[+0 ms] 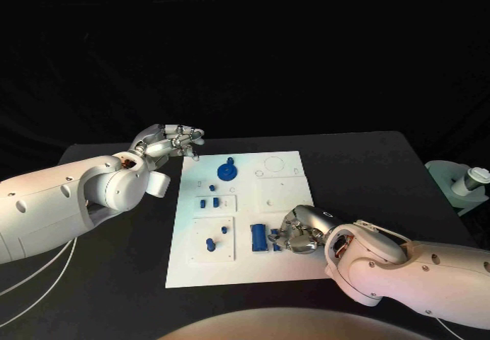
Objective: Assemble the parts on the task board
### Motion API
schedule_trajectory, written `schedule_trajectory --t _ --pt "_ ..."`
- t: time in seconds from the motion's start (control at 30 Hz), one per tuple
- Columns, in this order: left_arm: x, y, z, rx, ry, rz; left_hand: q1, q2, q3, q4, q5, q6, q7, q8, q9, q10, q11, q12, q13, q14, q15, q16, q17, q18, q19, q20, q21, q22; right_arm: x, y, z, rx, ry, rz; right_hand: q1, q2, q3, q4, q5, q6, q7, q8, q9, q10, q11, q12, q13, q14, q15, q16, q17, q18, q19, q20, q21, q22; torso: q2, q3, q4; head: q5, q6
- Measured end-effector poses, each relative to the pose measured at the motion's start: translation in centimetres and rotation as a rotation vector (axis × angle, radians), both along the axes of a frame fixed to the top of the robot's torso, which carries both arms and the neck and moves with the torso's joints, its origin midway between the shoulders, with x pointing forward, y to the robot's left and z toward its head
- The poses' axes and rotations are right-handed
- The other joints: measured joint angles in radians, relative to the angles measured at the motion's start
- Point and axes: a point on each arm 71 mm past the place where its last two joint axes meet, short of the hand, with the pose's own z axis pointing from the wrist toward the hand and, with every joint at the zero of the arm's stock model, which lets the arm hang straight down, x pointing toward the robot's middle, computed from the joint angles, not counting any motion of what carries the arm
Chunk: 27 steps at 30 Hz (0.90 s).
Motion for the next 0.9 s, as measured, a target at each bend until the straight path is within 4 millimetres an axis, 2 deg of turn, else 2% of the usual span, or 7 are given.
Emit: schedule_trajectory --t 0.37,0.43,0.47,0.6,0.63,0.73,0.9 --pt "0.0 0.05 -0.01 0.001 0.001 0.0 0.0 0.0 0.0 0.0 0.0 0.0 0.0 0.0 0.0 0.0 0.0 0.0 0.0 0.0 0.0 0.0 0.0 0.0 0.0 0.0 0.0 0.0 -0.12 -0.31 0.11 -0.006 -0.005 0.002 -0.005 -0.005 -0.011 -0.006 0.0 0.0 0.0 0.0 -0.001 0.0 0.0 0.0 0.0 0.0 0.0 0.0 0.001 0.0 0.0 0.0 0.0 0.0 0.0 0.0005 -0.0001 0.001 -0.002" --pt "0.0 0.06 -0.01 0.001 0.002 0.0 0.0 0.0 0.0 0.0 0.0 0.0 0.0 0.0 0.0 0.0 0.0 0.0 0.0 0.0 0.0 0.0 0.0 0.0 0.0 0.0 0.0 0.0 -0.12 -0.53 0.12 -0.008 -0.007 0.001 0.021 -0.002 -0.017 -0.011 -0.004 0.0 0.0 0.0 -0.001 0.0 0.0 0.0 0.0 0.0 0.0 0.0 0.001 0.0 0.0 0.0 0.0 0.0 0.0 0.0005 -0.0001 0.002 -0.001" --pt "0.0 0.07 -0.01 0.001 0.002 0.001 0.0 0.0 0.0 0.0 0.0 0.0 0.0 0.0 0.0 0.0 0.0 0.0 0.0 0.0 0.0 0.0 0.0 0.0 0.0 0.0 0.0 0.0 -0.12 -0.63 0.13 -0.008 -0.008 0.001 0.042 -0.004 -0.02 -0.018 -0.019 0.0 0.0 0.0 -0.001 0.0 0.0 -0.004 0.0 0.0 0.0 0.0 0.001 0.0 0.0 0.0 0.0 0.0 0.0 0.0005 -0.0001 0.002 -0.001" --pt "0.01 0.13 -0.02 0.001 0.002 0.002 0.0 0.0 0.0 0.0 0.0 0.0 0.0 0.0 0.0 0.0 0.0 0.0 0.0 0.0 0.0 0.0 0.0 0.0 0.0 0.0 0.0 0.0 -0.15 -0.88 0.18 -0.007 -0.012 0.008 0.122 -0.011 -0.03 -0.042 -0.146 -0.003 0.003 -0.004 -0.002 0.0 0.0 -0.013 0.0 0.0 0.0 0.0 0.001 0.0 0.0 0.0 0.0 0.0 0.0 0.0005 -0.0001 0.002 0.0" --pt "0.01 0.14 -0.02 0.002 0.002 0.002 0.0 0.0 0.0 0.0 0.0 0.0 0.0 0.0 0.0 0.0 0.0 0.0 0.0 0.0 0.0 0.0 0.0 0.0 0.0 0.0 0.0 0.0 -0.16 -0.91 0.19 -0.006 -0.013 0.012 0.129 -0.013 -0.032 -0.043 -0.164 -0.003 0.003 -0.004 -0.003 0.0 0.0 -0.013 0.0 0.0 0.0 0.0 0.001 0.0 0.0 0.0 0.0 0.0 0.0 0.0007 -0.0001 0.002 0.0" --pt "0.02 0.18 -0.02 0.002 0.002 0.003 0.0 0.0 0.0 0.0 0.0 0.0 0.0 0.0 0.0 0.0 0.0 0.0 0.0 0.0 0.0 0.0 0.0 0.0 0.0 0.0 0.0 0.0 -0.22 -0.89 0.23 -0.003 -0.015 0.025 0.13 -0.014 -0.035 -0.04 -0.185 -0.003 0.003 -0.004 -0.004 0.0 0.0 -0.013 0.0 0.0 0.0 0.0 0.001 0.0 0.0 0.0 0.0 0.0 0.0 0.0012 -0.0004 0.002 0.0" --pt "0.03 0.2 -0.03 0.002 0.002 0.003 0.0 0.0 0.0 0.0 0.0 0.0 0.0 0.0 0.0 0.0 0.0 0.0 0.0 0.0 0.0 0.0 0.0 0.0 0.0 0.0 0.0 0.0 -0.27 -0.86 0.25 0.002 -0.015 0.044 0.13 -0.014 -0.045 -0.032 -0.189 -0.003 0.003 -0.004 -0.004 0.0 0.0 -0.013 0.0 0.0 0.0 0.0 0.001 0.0 0.0 0.0 0.0 0.0 0.0 0.0012 -0.0008 0.003 0.0"
